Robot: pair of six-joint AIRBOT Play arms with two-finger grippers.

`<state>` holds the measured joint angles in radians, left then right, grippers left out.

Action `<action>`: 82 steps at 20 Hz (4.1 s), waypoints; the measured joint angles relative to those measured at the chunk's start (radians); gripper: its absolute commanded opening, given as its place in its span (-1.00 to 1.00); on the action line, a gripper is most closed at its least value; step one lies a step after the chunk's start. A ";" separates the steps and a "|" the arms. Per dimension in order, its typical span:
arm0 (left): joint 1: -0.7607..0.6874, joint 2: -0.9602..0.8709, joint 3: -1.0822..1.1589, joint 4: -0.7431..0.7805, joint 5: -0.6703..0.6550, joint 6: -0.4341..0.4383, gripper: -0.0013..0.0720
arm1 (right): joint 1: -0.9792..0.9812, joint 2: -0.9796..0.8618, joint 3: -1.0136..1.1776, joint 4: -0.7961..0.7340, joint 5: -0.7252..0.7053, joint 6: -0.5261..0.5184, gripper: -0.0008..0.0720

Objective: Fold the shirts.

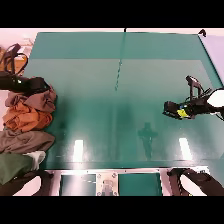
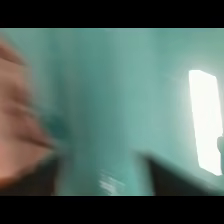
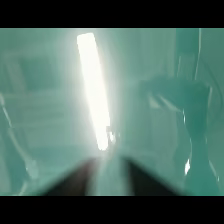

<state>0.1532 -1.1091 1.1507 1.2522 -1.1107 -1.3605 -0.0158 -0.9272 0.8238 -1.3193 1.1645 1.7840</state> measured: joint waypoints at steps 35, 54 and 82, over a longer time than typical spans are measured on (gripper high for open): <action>-0.659 -0.395 0.475 0.066 0.082 0.035 0.92 | -0.218 -0.044 0.176 -0.005 0.063 -0.061 -0.20; -0.239 -0.545 0.246 -0.101 0.088 -0.072 0.91 | -0.150 -0.513 0.171 0.479 -0.117 -0.346 0.37; -0.075 -0.256 0.822 -0.593 0.015 0.196 -0.91 | -0.359 -0.350 0.940 0.666 0.150 -0.496 -0.94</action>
<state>0.0784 -1.3651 1.9732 0.6590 -1.0958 -1.1641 -0.3748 -1.2770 1.7634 -0.6537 1.3144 1.2881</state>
